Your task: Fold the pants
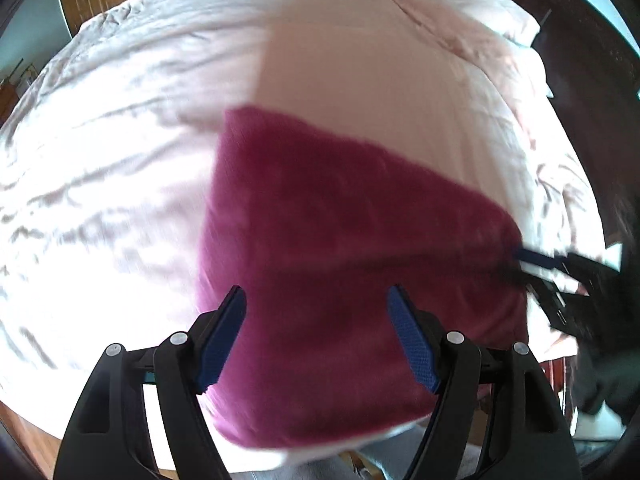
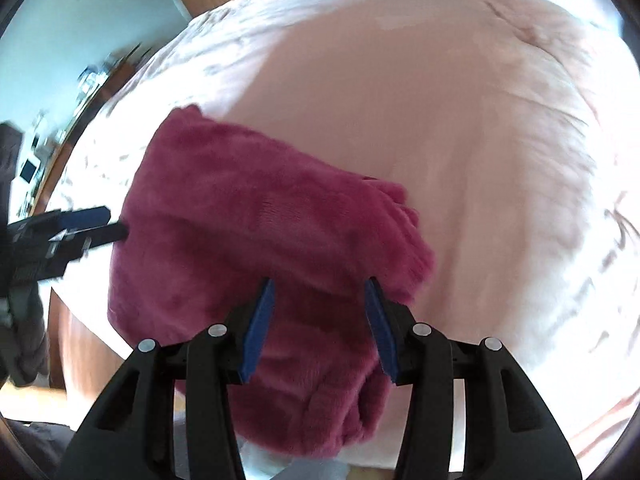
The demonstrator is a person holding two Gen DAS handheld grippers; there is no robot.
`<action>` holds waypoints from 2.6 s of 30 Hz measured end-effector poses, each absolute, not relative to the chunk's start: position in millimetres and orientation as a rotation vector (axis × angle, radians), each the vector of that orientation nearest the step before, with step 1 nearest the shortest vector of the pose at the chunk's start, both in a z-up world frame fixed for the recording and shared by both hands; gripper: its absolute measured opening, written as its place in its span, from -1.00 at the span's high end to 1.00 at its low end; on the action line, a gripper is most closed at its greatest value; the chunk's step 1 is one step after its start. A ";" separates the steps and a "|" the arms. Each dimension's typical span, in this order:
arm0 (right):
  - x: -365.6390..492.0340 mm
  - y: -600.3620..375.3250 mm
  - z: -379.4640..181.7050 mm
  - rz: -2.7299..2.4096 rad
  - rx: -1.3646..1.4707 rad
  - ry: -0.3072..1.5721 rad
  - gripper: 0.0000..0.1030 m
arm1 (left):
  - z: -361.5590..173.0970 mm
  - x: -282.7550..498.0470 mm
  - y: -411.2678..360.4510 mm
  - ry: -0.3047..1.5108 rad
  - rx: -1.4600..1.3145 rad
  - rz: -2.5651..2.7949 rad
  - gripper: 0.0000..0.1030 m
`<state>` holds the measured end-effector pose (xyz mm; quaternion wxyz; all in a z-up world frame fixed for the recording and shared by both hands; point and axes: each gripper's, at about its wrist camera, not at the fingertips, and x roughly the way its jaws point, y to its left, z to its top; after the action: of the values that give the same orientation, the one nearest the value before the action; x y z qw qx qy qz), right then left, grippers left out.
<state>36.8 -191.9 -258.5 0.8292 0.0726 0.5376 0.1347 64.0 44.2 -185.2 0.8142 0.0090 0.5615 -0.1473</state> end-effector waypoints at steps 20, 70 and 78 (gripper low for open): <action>19.6 -262.7 -343.0 0.014 0.644 1.270 -0.82 | -261.6 164.9 43.7 1.320 0.109 -0.464 -0.76; 46.6 -250.2 -352.2 0.280 0.759 1.352 -0.14 | -264.8 137.5 117.0 1.485 -0.218 -0.526 -0.82; 35.3 -240.1 -338.8 0.219 0.758 1.339 -0.04 | -291.4 145.6 96.7 1.540 -0.291 -0.578 -0.83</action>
<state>35.3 -240.1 -338.8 0.7130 0.3422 0.6039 0.0990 145.6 96.7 -291.4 0.6708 -0.1292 0.6837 -0.2568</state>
